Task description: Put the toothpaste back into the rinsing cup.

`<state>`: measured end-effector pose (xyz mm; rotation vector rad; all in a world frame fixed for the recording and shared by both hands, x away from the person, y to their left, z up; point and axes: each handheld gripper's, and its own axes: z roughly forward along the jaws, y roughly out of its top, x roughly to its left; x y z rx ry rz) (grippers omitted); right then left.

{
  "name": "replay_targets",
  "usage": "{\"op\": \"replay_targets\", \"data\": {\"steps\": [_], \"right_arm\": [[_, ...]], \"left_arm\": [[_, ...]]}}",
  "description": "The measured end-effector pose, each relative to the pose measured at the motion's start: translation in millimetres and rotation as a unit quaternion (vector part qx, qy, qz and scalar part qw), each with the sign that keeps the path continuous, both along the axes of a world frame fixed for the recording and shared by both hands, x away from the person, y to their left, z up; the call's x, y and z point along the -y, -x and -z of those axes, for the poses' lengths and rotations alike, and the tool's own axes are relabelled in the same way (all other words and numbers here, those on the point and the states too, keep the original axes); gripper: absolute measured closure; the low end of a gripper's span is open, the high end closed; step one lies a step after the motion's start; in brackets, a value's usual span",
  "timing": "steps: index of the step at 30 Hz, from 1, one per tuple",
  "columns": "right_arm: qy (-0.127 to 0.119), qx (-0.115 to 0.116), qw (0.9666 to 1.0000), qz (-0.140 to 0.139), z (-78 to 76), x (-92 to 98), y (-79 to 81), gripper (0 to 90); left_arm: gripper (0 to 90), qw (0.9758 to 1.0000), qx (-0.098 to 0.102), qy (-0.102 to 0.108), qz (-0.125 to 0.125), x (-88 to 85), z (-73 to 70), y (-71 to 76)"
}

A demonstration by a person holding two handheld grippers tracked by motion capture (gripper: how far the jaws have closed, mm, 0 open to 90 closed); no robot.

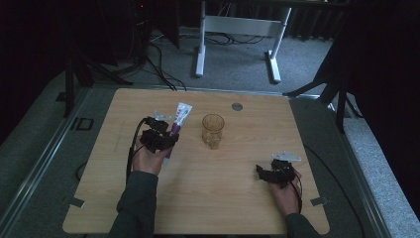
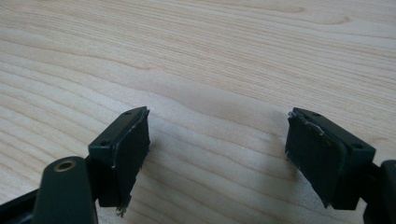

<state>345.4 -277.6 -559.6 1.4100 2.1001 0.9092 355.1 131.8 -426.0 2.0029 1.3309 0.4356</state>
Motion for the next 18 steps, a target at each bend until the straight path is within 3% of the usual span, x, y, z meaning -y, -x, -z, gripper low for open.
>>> {"op": "replay_targets", "data": {"steps": [18], "right_arm": [[0.0, 0.0, 1.0, 0.0, 0.0, 0.0, 0.0, 21.6]], "left_arm": [[72.5, 0.9995, 0.031, -0.006, 0.004, 4.4, -8.6, -1.5]]}}
